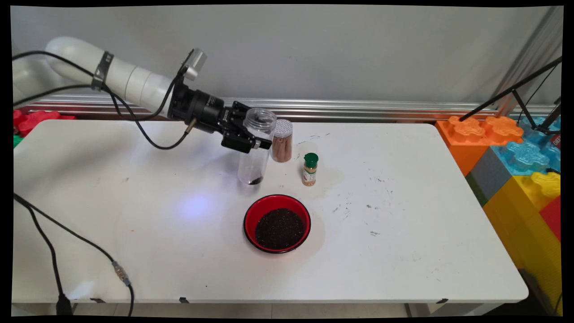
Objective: Pour the black seasoning powder in the red bowl
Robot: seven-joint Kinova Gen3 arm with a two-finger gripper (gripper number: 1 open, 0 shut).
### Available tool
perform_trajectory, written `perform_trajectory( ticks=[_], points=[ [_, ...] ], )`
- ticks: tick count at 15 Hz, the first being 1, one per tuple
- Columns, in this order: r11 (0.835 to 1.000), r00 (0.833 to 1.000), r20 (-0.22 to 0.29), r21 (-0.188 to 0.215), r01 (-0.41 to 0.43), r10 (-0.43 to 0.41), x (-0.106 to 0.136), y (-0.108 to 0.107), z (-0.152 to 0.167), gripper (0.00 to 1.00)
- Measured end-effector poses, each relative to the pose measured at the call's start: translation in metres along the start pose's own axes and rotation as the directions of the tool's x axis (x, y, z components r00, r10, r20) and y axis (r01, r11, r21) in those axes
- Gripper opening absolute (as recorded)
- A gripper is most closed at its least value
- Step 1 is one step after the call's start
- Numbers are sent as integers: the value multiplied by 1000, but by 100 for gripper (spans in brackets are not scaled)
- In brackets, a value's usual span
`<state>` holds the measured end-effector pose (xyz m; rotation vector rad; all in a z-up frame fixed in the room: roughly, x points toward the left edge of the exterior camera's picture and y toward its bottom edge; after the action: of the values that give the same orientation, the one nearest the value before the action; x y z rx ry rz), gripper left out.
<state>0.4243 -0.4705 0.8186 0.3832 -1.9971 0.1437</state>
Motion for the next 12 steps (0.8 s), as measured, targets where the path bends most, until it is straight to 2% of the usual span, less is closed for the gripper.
perform_trajectory(
  ticks=[7,12],
  points=[
    [1000,999,-52,-4,15,-15,-35,0,15,0],
    [1000,994,-105,13,11,-9,-48,-4,32,0]
  ],
)
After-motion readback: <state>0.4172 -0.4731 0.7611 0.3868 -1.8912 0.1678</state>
